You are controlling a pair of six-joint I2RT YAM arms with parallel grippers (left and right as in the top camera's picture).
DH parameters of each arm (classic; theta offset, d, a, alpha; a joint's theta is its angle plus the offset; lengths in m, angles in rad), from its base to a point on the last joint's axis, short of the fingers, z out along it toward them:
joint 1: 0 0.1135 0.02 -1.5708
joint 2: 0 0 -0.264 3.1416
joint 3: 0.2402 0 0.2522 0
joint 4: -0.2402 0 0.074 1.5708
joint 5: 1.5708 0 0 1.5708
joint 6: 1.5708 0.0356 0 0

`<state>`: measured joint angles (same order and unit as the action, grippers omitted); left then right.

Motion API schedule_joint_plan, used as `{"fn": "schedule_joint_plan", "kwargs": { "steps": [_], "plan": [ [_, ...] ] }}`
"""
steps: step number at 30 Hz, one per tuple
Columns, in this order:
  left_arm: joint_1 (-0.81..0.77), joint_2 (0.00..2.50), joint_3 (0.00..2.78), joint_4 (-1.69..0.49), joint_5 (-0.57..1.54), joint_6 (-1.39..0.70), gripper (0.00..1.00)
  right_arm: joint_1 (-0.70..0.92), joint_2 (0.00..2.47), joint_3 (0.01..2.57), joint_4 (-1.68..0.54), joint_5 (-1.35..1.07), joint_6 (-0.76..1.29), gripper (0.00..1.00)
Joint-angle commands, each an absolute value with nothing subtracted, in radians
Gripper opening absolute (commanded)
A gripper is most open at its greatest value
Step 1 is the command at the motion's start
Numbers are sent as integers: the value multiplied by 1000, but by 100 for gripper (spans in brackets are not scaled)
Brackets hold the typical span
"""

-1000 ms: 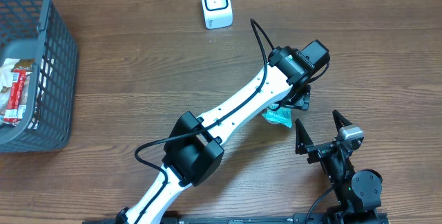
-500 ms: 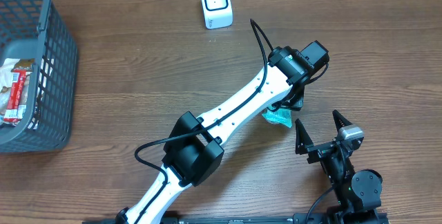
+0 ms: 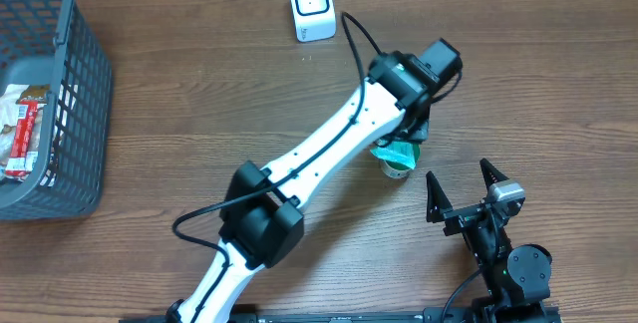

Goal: Scan the item barcode
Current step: 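Carry the packets and lower them onto the table center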

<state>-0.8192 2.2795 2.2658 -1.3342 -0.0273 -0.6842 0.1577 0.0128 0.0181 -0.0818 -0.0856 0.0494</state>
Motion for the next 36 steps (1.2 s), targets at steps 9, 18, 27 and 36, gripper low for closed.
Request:
{"fn": "schedule_joint_plan", "kwargs": {
  "steps": [9, 18, 27, 36],
  "plan": [
    [-731, 2193, 2290, -1460, -41, -627, 49, 157, 3, 8, -77, -75, 53, 100],
    [-720, 2193, 2219, -1522, -101, -632, 50, 157, 3, 8, -77, -75, 52, 100],
    [-721, 2193, 2002, -1453, -101, -656, 51, 157, 3, 8, -77, -75, 52, 100],
    [-713, 2194, 1934, -1439, -85, -658, 64, 157, 3, 8, -77, -75, 52, 100]
  ]
}}
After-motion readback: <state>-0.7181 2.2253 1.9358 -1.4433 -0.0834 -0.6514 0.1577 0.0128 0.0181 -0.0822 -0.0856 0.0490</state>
